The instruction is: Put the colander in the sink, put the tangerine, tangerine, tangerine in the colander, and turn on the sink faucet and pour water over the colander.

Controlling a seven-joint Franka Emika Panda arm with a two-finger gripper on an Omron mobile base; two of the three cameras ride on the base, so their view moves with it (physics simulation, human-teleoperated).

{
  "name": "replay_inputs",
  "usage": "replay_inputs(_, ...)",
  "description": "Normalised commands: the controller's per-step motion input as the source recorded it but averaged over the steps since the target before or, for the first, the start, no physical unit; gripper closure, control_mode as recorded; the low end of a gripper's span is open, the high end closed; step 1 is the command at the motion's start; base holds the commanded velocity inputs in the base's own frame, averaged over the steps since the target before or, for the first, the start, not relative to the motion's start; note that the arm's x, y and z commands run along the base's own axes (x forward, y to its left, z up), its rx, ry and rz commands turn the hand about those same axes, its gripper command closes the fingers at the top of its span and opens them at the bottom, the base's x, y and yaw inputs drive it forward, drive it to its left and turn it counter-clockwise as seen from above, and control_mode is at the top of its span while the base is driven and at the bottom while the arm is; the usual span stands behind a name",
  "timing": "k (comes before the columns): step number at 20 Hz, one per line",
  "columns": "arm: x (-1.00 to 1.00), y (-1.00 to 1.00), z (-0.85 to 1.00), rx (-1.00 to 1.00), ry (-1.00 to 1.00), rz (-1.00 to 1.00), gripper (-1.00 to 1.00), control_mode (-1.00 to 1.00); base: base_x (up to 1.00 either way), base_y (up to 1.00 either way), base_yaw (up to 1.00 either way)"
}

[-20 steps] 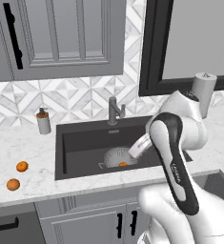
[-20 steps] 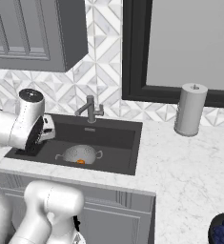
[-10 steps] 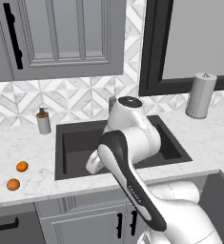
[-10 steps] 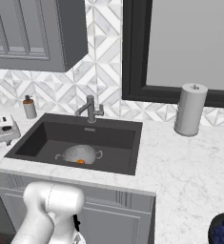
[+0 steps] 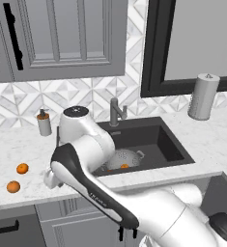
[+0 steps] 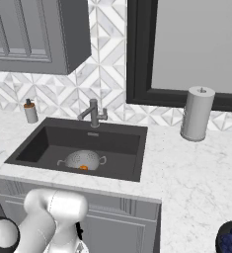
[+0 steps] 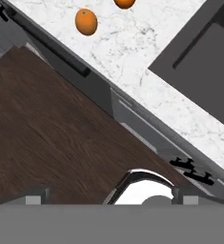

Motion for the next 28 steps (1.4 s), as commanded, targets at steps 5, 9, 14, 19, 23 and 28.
replay_inputs(5, 0.0, 0.9, -0.4, -0.08, 0.0, 0.0, -1.0, -1.0, 0.0, 0.0, 0.0)
replay_inputs(9, 0.09, 0.67, -0.38, -0.03, 0.0, 0.0, -1.0, -1.0, 0.0, 0.0, 0.0)
replay_inputs(14, 0.17, 0.51, -0.27, 0.0, 0.0, -0.01, -1.0, -1.0, 0.0, 0.0, 0.0)
replay_inputs(19, 0.19, 0.14, -0.05, 0.0, -0.01, -0.04, -1.0, -1.0, 0.0, 0.0, 0.0)
replay_inputs(23, 0.24, 0.01, -0.15, 0.0, -0.06, -0.06, -1.0, -1.0, 0.0, 0.0, 0.0)
replay_inputs(28, 0.35, 0.0, -0.44, 0.0, -0.08, -0.04, -1.0, -1.0, 0.0, 0.0, 0.0)
